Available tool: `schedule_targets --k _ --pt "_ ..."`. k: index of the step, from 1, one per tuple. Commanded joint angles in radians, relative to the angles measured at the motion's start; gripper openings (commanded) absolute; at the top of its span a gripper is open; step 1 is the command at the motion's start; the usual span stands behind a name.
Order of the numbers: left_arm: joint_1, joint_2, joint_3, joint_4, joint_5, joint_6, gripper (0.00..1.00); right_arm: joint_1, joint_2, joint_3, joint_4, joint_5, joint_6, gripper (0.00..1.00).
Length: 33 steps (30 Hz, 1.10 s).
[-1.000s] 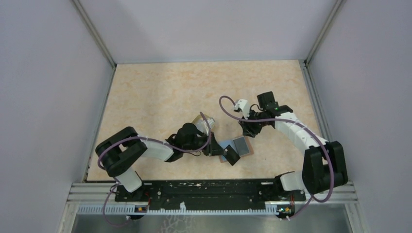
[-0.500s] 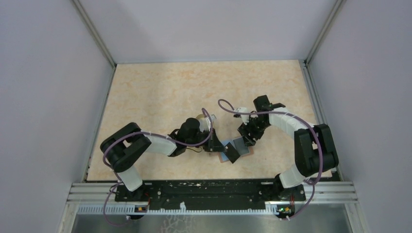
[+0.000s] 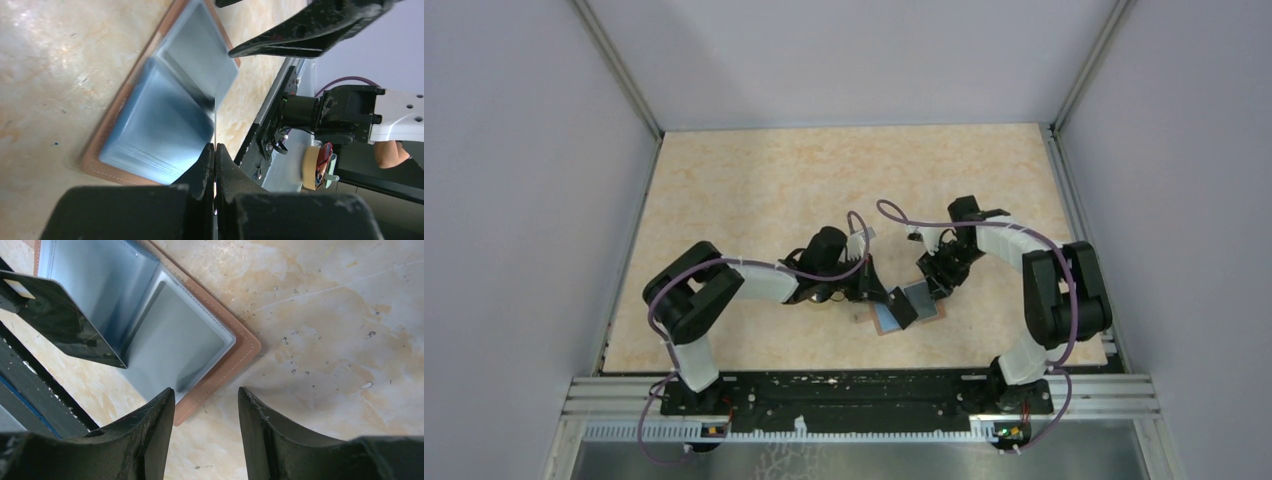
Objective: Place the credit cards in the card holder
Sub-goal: Insert the credit card into the card holder.
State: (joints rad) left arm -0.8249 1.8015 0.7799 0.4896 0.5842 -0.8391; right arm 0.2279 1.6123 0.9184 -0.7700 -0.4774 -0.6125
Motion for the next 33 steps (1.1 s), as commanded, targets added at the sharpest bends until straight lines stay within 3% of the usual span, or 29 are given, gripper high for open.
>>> schedule_targets --k 1,9,33 --pt "0.014 0.028 0.041 -0.091 0.007 0.016 0.0 -0.004 0.018 0.025 0.015 0.032 0.016 0.49" --pt "0.029 0.049 0.072 -0.152 -0.007 0.024 0.0 -0.004 0.041 0.024 0.021 0.059 0.023 0.44" --pt "0.046 0.04 0.083 -0.204 0.018 0.034 0.0 0.001 0.052 0.026 0.021 0.064 0.03 0.43"
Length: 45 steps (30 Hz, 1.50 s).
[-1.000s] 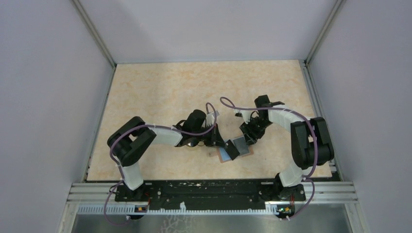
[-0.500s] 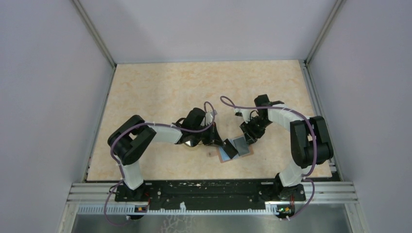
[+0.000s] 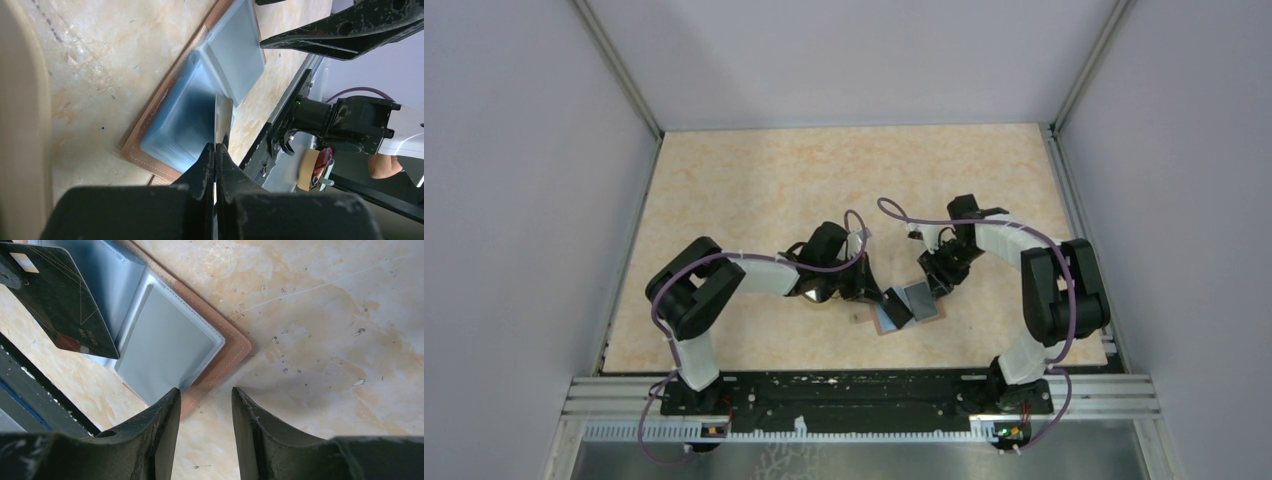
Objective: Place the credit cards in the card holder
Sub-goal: Insert the credit card into the card holder.
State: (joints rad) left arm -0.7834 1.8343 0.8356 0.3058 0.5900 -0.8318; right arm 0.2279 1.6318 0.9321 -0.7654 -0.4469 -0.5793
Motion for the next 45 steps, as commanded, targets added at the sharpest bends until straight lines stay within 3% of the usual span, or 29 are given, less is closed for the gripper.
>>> schedule_targets --k 1,16,26,36,45 --pt "0.004 0.014 0.031 -0.021 0.013 0.025 0.0 0.002 0.033 0.012 0.015 0.033 -0.004 0.43" --pt "0.004 0.062 0.057 -0.019 0.019 0.014 0.0 0.011 0.03 0.012 0.014 0.027 -0.004 0.43" --pt "0.004 -0.002 0.071 -0.136 -0.056 0.065 0.0 0.019 0.034 0.013 0.013 0.033 -0.002 0.43" --pt "0.004 0.056 0.094 -0.101 -0.036 0.048 0.0 0.018 0.032 0.012 0.011 0.028 -0.002 0.43" --pt "0.004 0.007 0.075 -0.107 -0.075 0.054 0.0 0.019 0.031 0.013 0.011 0.025 -0.002 0.43"
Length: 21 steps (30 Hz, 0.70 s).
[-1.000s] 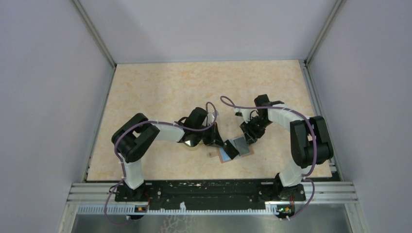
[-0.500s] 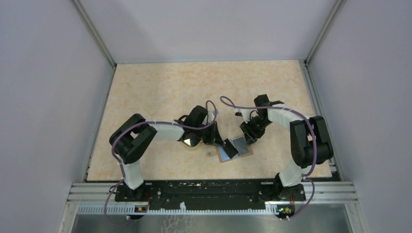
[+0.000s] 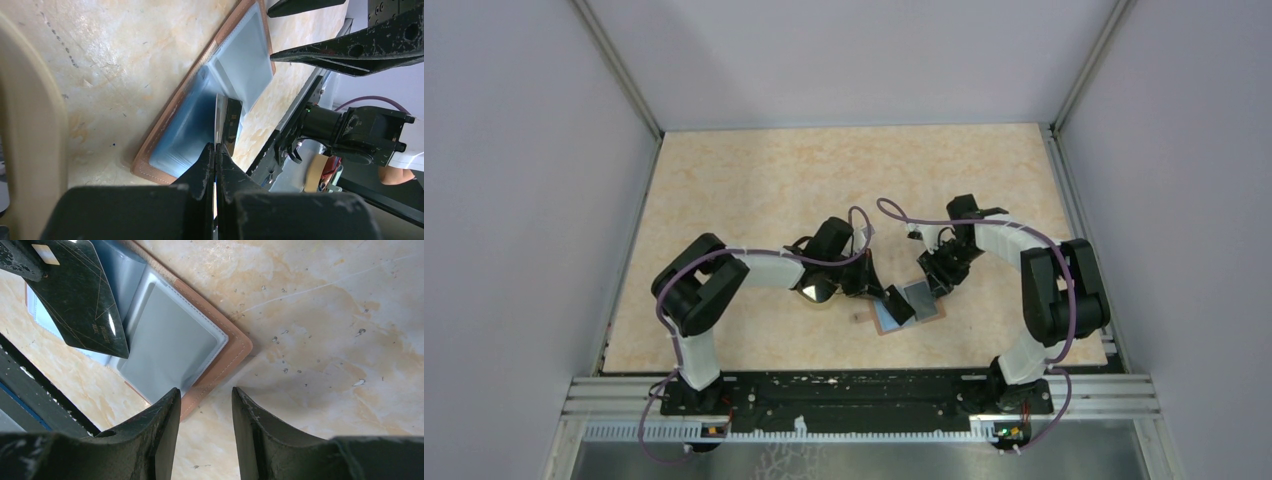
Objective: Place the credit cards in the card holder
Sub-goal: Insert the credit card into the card holder.
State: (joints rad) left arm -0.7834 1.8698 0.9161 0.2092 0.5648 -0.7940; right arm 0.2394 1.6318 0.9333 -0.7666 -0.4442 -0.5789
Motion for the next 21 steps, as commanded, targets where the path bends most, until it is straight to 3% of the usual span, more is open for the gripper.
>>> schedule_targets --k 1,21 --pt "0.004 -0.034 -0.007 -0.015 -0.06 0.018 0.0 0.006 0.032 0.012 0.011 0.022 -0.002 0.43" --pt "0.02 -0.084 -0.07 0.022 -0.053 0.013 0.0 0.014 0.04 0.012 0.009 0.025 -0.003 0.43"
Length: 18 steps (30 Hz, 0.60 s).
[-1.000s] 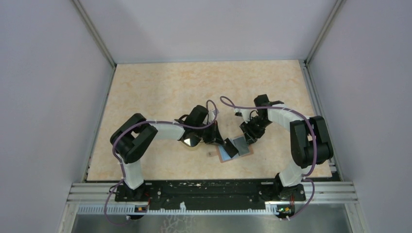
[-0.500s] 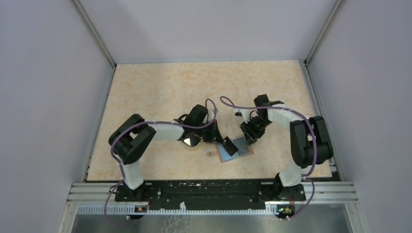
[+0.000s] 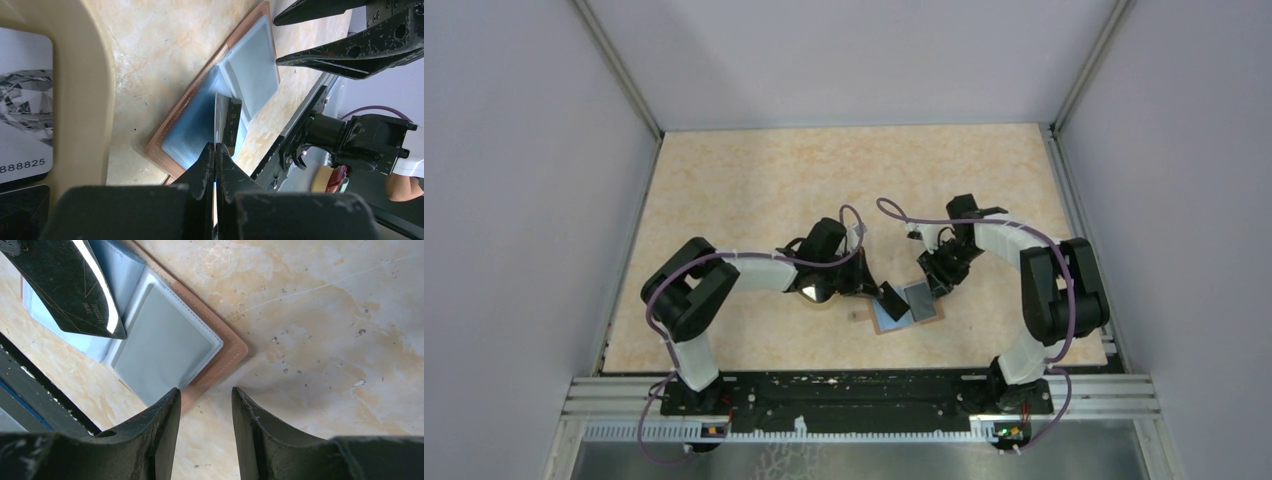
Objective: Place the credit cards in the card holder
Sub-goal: Insert the credit card into the card holder.
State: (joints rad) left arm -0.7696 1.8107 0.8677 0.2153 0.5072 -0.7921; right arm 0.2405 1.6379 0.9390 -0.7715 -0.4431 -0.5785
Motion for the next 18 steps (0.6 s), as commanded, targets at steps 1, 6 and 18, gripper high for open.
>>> schedule_targets --k 1,6,18 --pt "0.007 -0.024 -0.022 0.02 0.007 0.009 0.0 0.013 0.035 0.007 0.014 0.024 -0.003 0.43" --pt "0.007 0.004 -0.007 0.025 0.018 -0.001 0.0 0.014 0.035 0.006 0.014 0.025 -0.003 0.43" --pt "0.007 0.047 -0.001 0.069 0.05 -0.029 0.0 0.02 0.037 0.007 0.012 0.024 -0.004 0.43"
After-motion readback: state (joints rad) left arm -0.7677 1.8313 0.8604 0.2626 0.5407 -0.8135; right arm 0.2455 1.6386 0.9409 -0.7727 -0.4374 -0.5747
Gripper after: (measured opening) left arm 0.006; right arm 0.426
